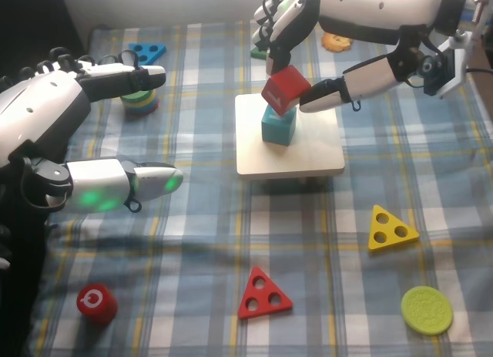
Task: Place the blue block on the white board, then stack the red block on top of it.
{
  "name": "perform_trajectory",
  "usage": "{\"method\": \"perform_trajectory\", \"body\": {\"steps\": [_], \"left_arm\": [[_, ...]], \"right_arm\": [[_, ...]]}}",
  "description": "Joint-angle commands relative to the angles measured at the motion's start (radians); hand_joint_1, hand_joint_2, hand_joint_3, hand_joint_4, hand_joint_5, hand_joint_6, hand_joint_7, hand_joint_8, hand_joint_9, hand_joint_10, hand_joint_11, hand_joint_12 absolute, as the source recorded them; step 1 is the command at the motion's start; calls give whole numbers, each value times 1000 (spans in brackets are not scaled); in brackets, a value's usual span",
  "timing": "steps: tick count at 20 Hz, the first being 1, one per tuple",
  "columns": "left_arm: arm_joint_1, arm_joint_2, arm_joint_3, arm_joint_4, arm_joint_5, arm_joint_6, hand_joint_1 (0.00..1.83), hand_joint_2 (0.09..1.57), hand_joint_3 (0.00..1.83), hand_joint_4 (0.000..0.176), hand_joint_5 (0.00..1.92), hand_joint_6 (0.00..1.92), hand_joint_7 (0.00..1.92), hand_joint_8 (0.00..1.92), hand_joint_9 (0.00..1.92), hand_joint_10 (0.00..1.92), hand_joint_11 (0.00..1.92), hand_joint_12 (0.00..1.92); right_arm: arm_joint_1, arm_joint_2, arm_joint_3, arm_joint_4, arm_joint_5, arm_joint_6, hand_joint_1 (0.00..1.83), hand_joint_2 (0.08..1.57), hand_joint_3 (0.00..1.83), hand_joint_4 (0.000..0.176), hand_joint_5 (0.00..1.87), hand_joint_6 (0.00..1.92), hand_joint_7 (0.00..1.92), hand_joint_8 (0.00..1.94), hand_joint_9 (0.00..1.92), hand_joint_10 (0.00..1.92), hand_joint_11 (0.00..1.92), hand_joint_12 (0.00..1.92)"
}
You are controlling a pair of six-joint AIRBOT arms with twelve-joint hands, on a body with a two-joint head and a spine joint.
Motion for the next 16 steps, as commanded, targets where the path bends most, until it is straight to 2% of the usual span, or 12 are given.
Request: {"method": "perform_trajectory", "body": {"steps": [1,3,4,7,11,13,14,16], "left_arm": [[-13,-4,5,32,-106,-6,751,903,3,74,491,1,464,2,346,4,0,599],[-13,-4,5,32,-106,-6,742,908,4,71,495,3,468,3,349,5,0,595],[-13,-4,4,32,-106,-6,746,906,3,75,495,2,473,5,354,6,0,593],[-13,-4,4,32,-106,-6,759,904,1,90,485,0,471,2,359,7,0,589],[-13,-4,4,32,-106,-6,750,901,0,96,478,1,473,3,358,5,0,586],[-13,-4,4,32,-107,-6,755,897,0,94,491,3,479,3,366,5,0,602],[-13,-4,4,32,-107,-6,756,898,0,89,490,1,476,1,363,3,0,603],[-14,-5,4,32,-107,-6,751,898,0,94,488,0,477,0,365,2,0,579]], "right_arm": [[16,-5,2,44,77,5,1166,1008,0,0,1235,548,807,2,600,10,0,937],[16,-5,2,43,75,7,1170,1008,0,0,1233,552,809,1,513,8,0,668],[16,-5,2,41,74,9,1167,1009,0,0,1231,559,808,2,519,8,0,743],[16,-5,2,28,74,24,1172,1010,0,0,1228,563,819,4,529,7,0,737],[16,-5,2,22,74,34,1161,1013,0,0,1218,582,839,3,443,12,0,471],[16,-5,2,14,74,40,1163,1017,1,0,1207,600,822,0,492,14,0,369],[16,-5,2,11,73,42,1169,1019,0,0,1203,606,824,1,552,9,0,566],[16,-5,2,9,72,42,1172,1023,1,0,1190,625,820,1,591,9,0,761]]}}
